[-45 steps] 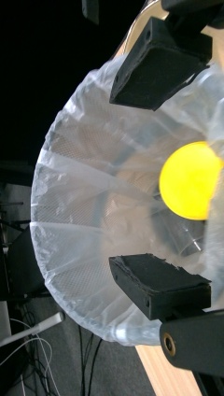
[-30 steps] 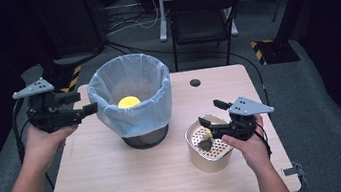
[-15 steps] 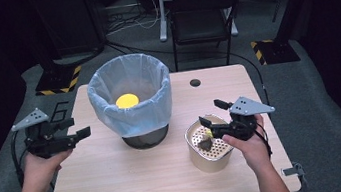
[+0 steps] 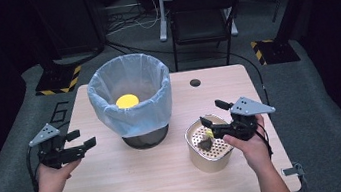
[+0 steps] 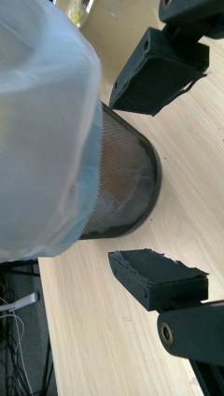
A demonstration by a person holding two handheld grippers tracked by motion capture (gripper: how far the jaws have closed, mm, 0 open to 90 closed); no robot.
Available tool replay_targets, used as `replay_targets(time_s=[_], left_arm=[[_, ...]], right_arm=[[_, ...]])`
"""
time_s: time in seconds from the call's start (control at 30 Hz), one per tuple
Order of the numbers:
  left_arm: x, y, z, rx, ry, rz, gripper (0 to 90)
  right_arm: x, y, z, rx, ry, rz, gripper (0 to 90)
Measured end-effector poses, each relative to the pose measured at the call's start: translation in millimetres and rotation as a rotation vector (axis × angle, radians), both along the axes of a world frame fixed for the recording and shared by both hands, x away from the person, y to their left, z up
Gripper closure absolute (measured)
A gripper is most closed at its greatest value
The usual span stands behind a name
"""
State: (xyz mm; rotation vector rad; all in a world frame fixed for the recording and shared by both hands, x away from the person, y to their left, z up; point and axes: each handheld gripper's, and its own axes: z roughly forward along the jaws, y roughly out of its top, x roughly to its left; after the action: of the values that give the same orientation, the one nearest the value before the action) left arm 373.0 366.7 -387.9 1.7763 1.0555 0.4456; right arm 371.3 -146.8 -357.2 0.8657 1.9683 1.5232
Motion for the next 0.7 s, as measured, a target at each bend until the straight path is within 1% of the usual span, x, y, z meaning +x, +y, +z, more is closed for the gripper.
replay_targets(time_s=[0.03, 0.23, 0.3, 0.43, 0.47, 0.53, 0.57, 0.6, 0.7], left_arm=[[-0.3, -0.6, -4.0, 0.002, -0.005, 0.003, 22.5], [-3.6, -3.2, -24.7, 0.013, 0.000, 0.007, 23.2], [-6.2, -3.5, -31.2, 0.013, 0.010, 0.002, 23.3], [-10.3, -3.8, -44.6, 0.034, -0.001, 0.005, 23.3], [-11.8, -3.3, -48.6, 0.039, 0.002, 0.004, 23.3], [-13.8, -2.4, -57.0, 0.024, 0.016, 0.004, 23.2], [-15.2, -1.2, -62.9, 0.021, 0.018, 0.012, 23.0], [-15.8, -0.5, -65.3, 0.019, 0.022, 0.012, 22.7], [-18.4, 1.6, -74.3, 0.018, 0.017, 0.026, 22.8]], right_arm=[[0.2, -0.5, -0.2, -0.002, 0.000, 0.001, 23.4], [0.3, -3.3, -0.9, 0.000, 0.002, -0.009, 23.4], [0.5, -4.3, -1.0, -0.001, 0.002, -0.012, 23.4], [0.7, -5.5, -1.6, 0.005, 0.010, -0.017, 23.4], [1.2, -6.0, -1.8, 0.001, 0.003, -0.017, 23.5], [1.6, -6.4, -2.4, -0.005, 0.004, -0.018, 23.5], [1.6, -6.5, -2.5, -0.005, 0.005, -0.019, 23.4], [1.5, -6.9, -2.9, -0.003, 0.007, -0.022, 23.4], [1.5, -7.4, -3.4, -0.004, 0.009, -0.025, 23.4]])
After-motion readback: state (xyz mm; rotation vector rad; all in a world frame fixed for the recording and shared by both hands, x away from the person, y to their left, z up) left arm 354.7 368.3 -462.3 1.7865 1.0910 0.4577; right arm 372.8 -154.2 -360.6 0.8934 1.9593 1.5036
